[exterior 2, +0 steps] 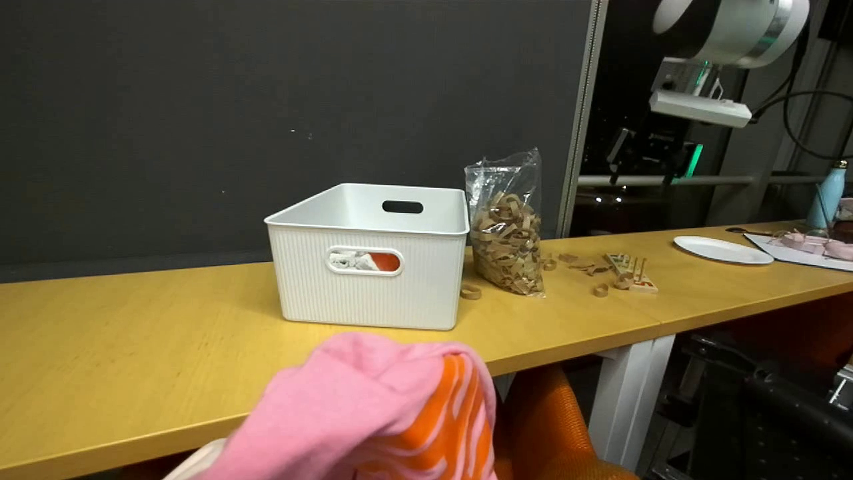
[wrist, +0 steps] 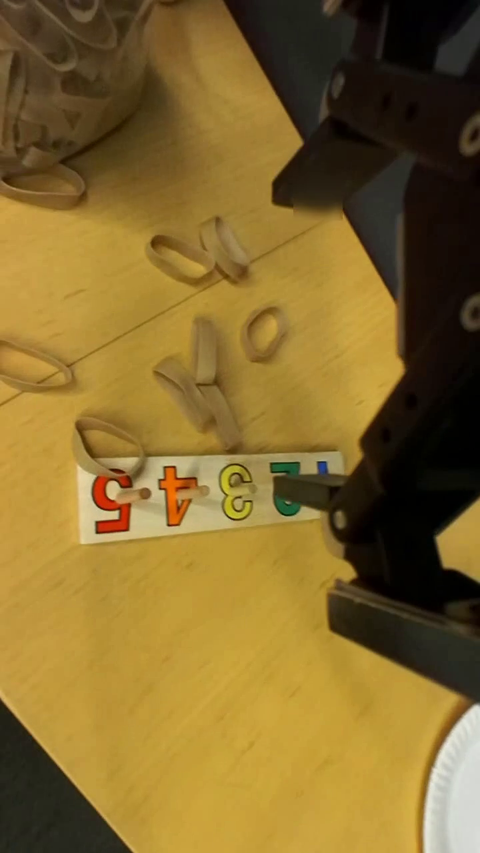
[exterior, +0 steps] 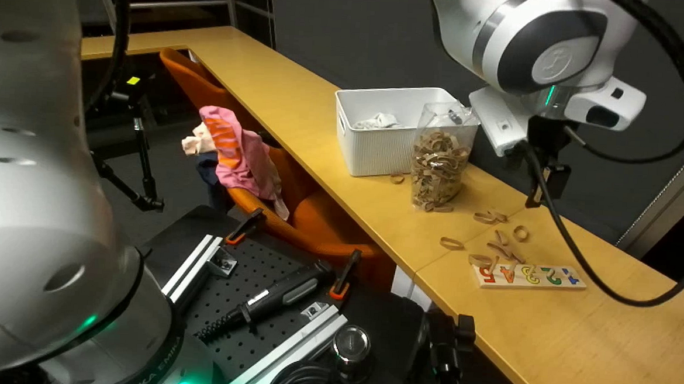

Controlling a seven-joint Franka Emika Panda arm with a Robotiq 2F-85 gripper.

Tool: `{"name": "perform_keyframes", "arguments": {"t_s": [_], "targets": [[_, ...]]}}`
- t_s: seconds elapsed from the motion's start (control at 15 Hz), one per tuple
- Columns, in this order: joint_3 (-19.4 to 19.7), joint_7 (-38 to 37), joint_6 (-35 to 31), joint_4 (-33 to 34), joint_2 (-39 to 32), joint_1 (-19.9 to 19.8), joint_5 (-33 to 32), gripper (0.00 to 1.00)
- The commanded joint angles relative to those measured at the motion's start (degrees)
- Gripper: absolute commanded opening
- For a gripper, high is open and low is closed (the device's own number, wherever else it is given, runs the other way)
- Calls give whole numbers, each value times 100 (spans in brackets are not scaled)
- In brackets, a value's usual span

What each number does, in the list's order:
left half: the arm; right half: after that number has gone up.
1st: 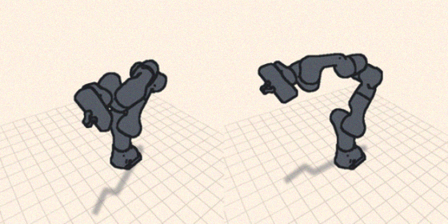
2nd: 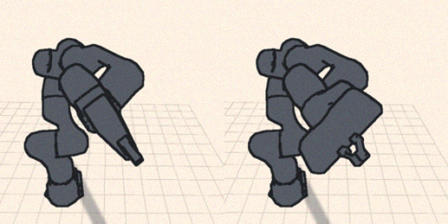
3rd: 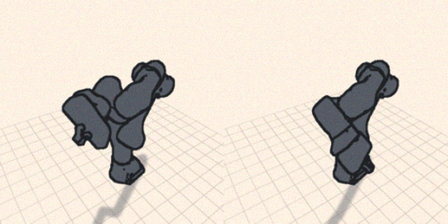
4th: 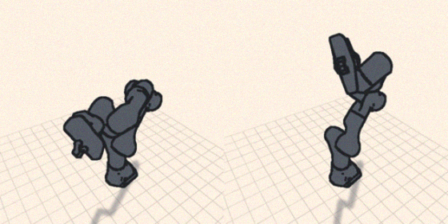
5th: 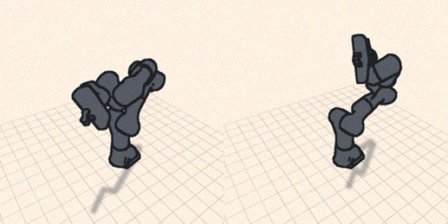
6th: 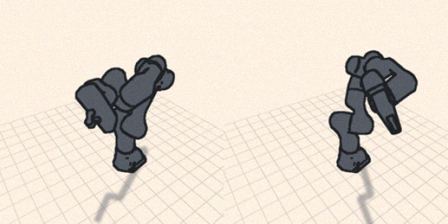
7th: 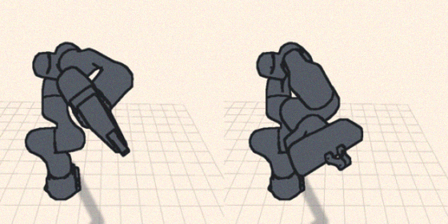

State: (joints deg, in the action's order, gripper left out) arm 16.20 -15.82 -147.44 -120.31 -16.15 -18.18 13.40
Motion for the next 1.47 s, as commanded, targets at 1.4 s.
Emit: {"name": "perform_keyframes", "arguments": {"t_s": [1.4], "targets": [[-608, 173, 1229, 3532, -3539, -722, 732, 100]]}}
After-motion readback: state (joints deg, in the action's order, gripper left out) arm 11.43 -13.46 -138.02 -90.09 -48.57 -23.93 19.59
